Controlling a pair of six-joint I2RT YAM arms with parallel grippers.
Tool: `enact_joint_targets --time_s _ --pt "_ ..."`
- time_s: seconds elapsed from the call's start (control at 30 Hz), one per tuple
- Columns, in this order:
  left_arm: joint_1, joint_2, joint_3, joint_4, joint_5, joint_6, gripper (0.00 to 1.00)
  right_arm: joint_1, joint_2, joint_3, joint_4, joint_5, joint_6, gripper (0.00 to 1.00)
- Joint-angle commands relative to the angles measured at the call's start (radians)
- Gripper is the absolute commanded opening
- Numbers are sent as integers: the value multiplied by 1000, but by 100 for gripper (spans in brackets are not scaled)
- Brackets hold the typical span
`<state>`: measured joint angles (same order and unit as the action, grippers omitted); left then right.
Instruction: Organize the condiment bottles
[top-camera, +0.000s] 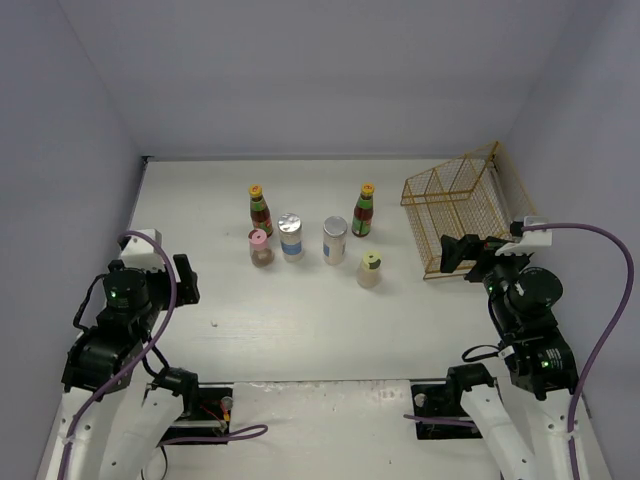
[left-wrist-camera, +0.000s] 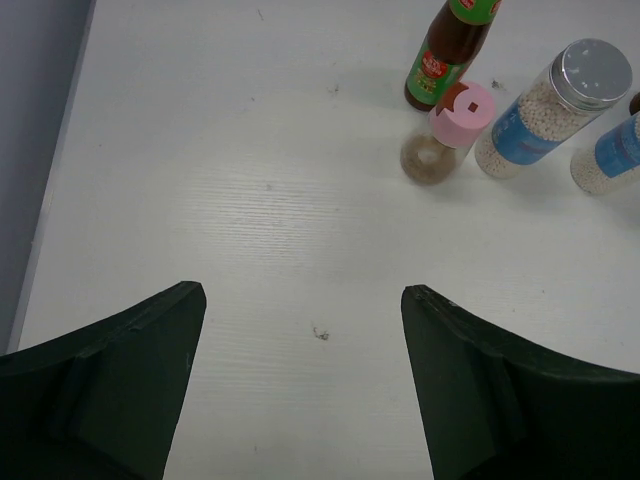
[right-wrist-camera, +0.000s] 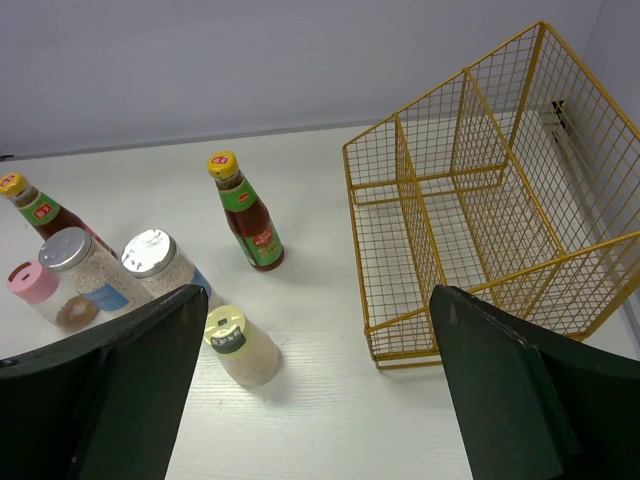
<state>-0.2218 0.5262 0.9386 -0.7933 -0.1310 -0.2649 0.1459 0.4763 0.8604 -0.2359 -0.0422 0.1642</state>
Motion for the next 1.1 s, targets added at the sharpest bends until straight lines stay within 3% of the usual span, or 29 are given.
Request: enact_joint_targets --time_s 0.0,0.27,0.57,0.77,0.9,1.07 --pt "-4 9 19 68 5 -7 80 6 16 8 92 -18 15 100" --pt "-4 23 14 71 -1 -14 80 6 100 49 78 -44 14 100" --pt "-2 96 25 112 7 -42 80 9 389 222 67 -64 37 100" --pt "-4 187 46 178 -7 -74 80 76 582 295 193 -38 49 100" --pt "-2 264 65 244 -12 -100 80 161 752 339 308 -24 21 92" --pt "4 380 89 315 -25 -91 80 182 907 376 398 -61 -11 76"
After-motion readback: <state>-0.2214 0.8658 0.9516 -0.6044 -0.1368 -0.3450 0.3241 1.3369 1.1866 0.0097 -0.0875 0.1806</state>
